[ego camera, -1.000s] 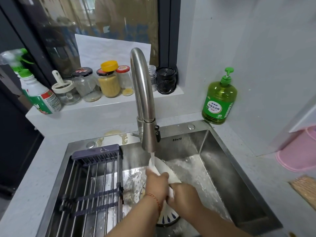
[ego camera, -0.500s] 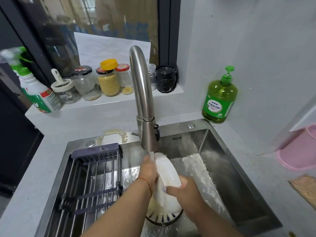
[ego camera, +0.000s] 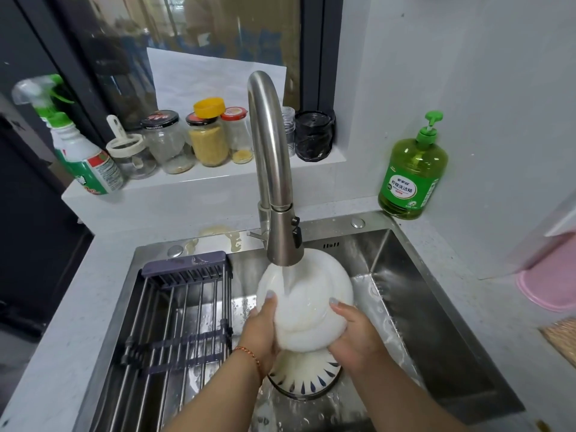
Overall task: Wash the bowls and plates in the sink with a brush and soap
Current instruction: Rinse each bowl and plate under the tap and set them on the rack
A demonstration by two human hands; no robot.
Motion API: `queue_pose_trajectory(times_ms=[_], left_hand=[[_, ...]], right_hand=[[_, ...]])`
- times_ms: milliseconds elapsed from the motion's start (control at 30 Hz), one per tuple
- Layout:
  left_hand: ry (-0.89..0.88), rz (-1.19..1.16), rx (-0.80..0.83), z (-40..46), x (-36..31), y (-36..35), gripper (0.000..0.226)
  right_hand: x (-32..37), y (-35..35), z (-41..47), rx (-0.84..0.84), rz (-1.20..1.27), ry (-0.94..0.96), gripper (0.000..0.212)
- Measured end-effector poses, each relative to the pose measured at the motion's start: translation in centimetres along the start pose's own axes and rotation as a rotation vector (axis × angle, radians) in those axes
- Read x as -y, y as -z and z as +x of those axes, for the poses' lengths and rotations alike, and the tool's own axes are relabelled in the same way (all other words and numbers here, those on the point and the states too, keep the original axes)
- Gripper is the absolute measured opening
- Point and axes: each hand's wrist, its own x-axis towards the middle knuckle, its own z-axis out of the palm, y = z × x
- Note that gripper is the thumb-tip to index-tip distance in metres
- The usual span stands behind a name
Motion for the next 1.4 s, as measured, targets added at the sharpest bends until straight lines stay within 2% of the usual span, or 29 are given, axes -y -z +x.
queue_pose_trajectory(times_ms=[133,233,333,433,500,533,600,667,733,900,1033,1100,1167,1200,1300,1400], left_hand=[[0.005,-0.195,0.189,-1.5,-1.9,1.1,0.041],[0.005,-0.228,0.246,-2.3,-3.5,2.0,0.046],[-0.071,-0.198,0.206,-2.5,-4.4,2.3,0.044],[-0.179,-0.159,0.045,-3.1,-4.8,1.5,0.033],[-0.215,-0.137,-0.029,-3.3,-4.3,1.2,0.033],[-0.230,-0.114,-0.049,-3.3,-3.9,1.3,0.034],[-0.272,-0.016,-0.084,-3.2,-3.1,1.7,0.039],[-0.325,0.130,-0.099,-3.6,-2.7,1.9,0.050],[-0.380,0.287,-0.096,-3.9,-2.6,1.8,0.063],[-0.479,0.484,-0.059,-4.1,-3.2,1.8,0.057],[-0.600,0.758,0.050,-4.4,-3.6,1.9,0.028],[-0.654,0.779,0.023,-4.8,-3.8,1.9,0.020],[-0.654,0.746,0.043,-4.9,-4.0,2.1,0.030],[-0.616,0.701,0.052,-4.9,-4.1,2.3,0.037],[-0.528,0.668,0.069,-4.8,-4.3,3.2,0.041],[-0.526,0.614,0.064,-4.5,-5.3,4.0,0.044]], right_hand=[[-0.7,0.2,0.8,0.030,0.129,-0.052,0.043],[-1.8,0.2,1.4,0.026,0.188,-0.081,0.035],[-2.8,0.1,2.0,0.035,0.163,-0.122,0.041],[-3.4,-0.7,2.3,-0.084,0.088,-0.087,0.037],[-3.7,-1.4,2.8,-0.258,-0.181,0.032,0.037],[-3.8,-1.5,3.1,-0.336,-0.415,0.114,0.045],[-3.7,-1.8,3.1,-0.355,-0.988,0.214,0.065],[-3.8,-2.3,3.2,-0.308,-1.309,0.245,0.069],[-3.6,-3.1,3.2,-0.223,-1.412,0.283,0.069],[-3.9,-4.9,3.5,-0.014,-1.542,0.425,0.059],[-4.7,-7.3,2.6,0.223,-1.599,0.519,0.037],[-4.5,-8.3,2.9,0.239,-1.680,0.584,0.040],[-3.9,-8.8,3.9,0.199,-1.838,0.602,0.049],[-3.2,-9.0,4.3,0.152,-1.916,0.552,0.048],[-0.9,-9.0,4.9,-0.064,-1.708,0.307,0.038],[0.8,-7.2,6.0,-0.094,-1.475,0.198,0.037]])
